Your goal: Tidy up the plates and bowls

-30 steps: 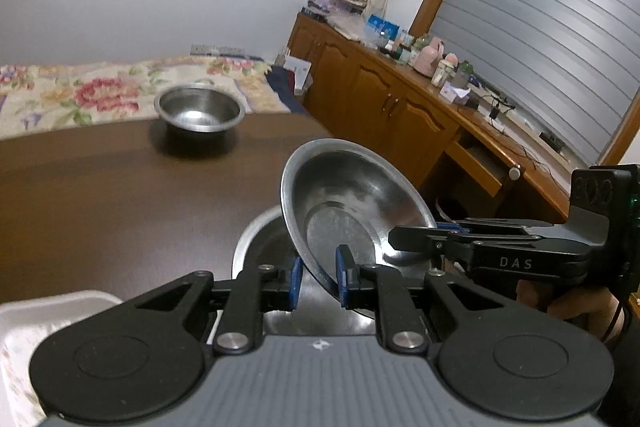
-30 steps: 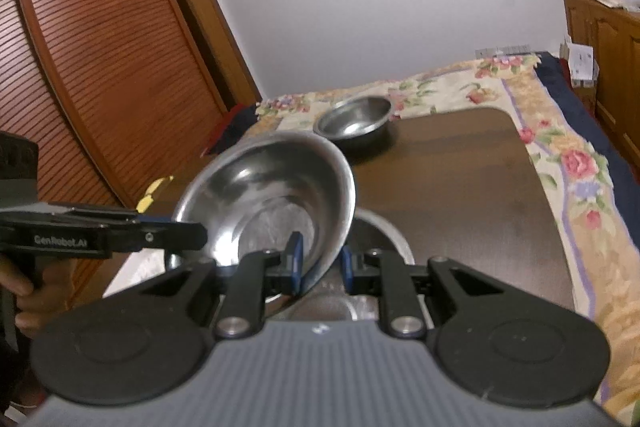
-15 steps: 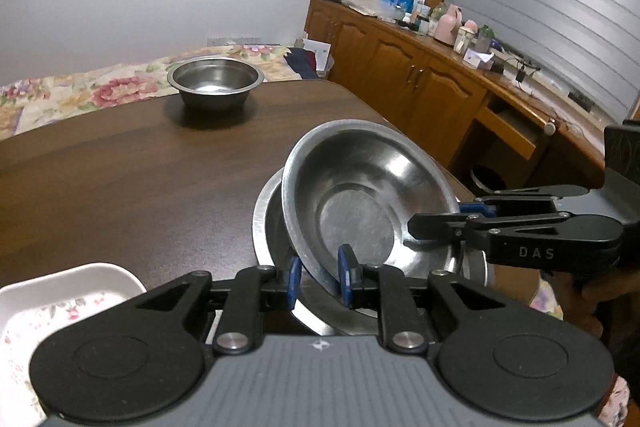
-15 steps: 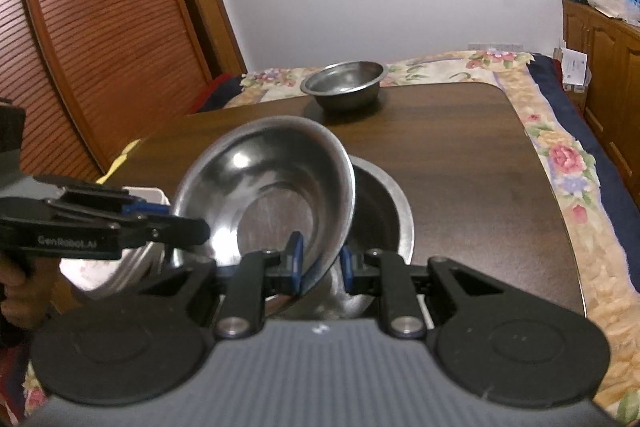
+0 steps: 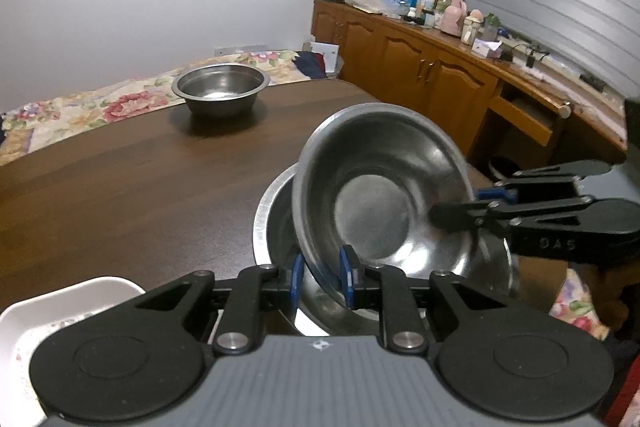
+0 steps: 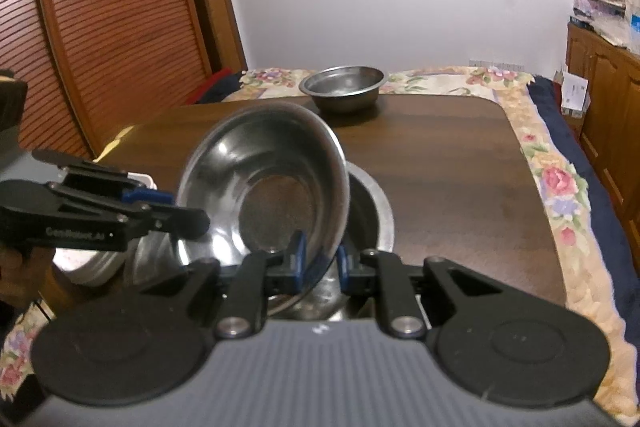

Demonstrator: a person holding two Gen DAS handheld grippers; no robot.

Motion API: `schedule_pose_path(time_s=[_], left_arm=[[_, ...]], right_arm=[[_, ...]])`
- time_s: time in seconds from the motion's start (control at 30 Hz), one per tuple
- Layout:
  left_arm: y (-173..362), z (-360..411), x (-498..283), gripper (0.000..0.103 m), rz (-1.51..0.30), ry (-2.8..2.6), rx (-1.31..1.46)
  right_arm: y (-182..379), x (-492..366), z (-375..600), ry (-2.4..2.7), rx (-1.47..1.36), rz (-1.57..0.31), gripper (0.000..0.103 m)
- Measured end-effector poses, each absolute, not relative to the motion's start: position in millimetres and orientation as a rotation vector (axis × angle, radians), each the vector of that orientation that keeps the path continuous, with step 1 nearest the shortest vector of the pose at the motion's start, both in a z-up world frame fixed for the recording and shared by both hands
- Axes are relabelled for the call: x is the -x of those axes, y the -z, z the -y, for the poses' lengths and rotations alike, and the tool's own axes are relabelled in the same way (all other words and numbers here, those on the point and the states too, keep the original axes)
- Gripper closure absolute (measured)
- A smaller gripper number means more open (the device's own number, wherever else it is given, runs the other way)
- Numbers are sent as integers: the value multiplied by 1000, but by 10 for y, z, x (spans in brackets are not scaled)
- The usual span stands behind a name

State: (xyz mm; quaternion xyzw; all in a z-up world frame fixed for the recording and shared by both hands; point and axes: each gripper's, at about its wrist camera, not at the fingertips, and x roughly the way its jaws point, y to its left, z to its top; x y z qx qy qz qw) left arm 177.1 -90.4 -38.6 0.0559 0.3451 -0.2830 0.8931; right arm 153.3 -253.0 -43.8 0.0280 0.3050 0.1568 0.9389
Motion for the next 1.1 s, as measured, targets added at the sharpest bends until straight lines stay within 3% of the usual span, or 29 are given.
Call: schedule_pose_path(time_s=[0.2, 1.1], left_arm=[[403, 891, -1800, 84, -705, 568, -121], [276, 749, -1767, 84, -669, 559, -38]], right_arm=[[436, -1552, 2519, -318, -29, -620, 94], [372, -1754, 2355, -318, 97, -688, 91]])
